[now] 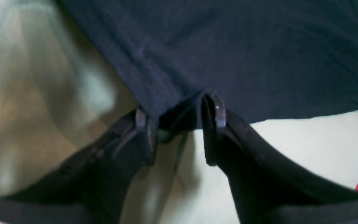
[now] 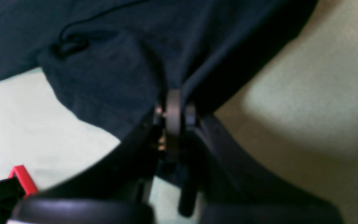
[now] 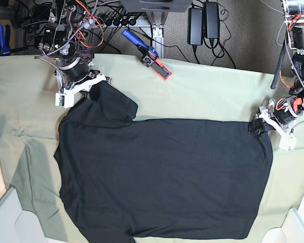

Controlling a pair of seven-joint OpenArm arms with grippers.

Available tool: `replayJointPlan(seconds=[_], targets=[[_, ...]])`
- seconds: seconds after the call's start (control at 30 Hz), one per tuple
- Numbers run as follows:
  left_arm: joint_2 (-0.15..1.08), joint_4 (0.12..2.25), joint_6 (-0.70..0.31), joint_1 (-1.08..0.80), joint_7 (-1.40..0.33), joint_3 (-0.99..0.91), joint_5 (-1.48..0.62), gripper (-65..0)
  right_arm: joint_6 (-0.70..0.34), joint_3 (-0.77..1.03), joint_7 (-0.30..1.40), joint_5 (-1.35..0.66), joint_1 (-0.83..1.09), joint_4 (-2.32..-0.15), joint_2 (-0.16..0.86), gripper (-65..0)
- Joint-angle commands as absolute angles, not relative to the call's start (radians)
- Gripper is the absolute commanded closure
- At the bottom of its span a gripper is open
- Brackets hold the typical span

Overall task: Fold the T-shirt properly
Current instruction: 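Move the left gripper to the shirt's hem corner and grasp it, then lift both held corners and pull the shirt edge toward the robot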

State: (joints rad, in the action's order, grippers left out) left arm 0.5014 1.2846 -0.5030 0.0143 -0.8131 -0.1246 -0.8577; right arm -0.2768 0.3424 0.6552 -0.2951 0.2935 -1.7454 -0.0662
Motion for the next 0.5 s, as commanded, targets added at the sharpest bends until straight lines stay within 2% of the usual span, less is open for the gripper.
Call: replayJointPlan(seconds=[0.0,0.17,0.27,0.47], targets=[[0.521,1.301,-0.521,0.030,-0.787,-0.131,-0.867,-20.8,-0.250,0.343,0.659,-0.284,0.294,-1.758,-0.061,0.0],[0.522,1.301,-0.522,0.031,-0.757,-0.131,-0.848,0.0,-0.250,0.343,0.658,-0.284,0.294,-1.758,-0.061,0.0],[0.527,1.301,-0.536,0.030,-0.750,-0.131,-0.847,0.0,-0.250,0.343,0.661,-0.284,0.294,-1.758,-0.061,0.0],[0.571,1.301,-0.653,0.030,-0.761,-0.131,-0.874,0.0,-0.251,0.343,0.698,-0.323,0.294,-1.760,-0.030,0.0]])
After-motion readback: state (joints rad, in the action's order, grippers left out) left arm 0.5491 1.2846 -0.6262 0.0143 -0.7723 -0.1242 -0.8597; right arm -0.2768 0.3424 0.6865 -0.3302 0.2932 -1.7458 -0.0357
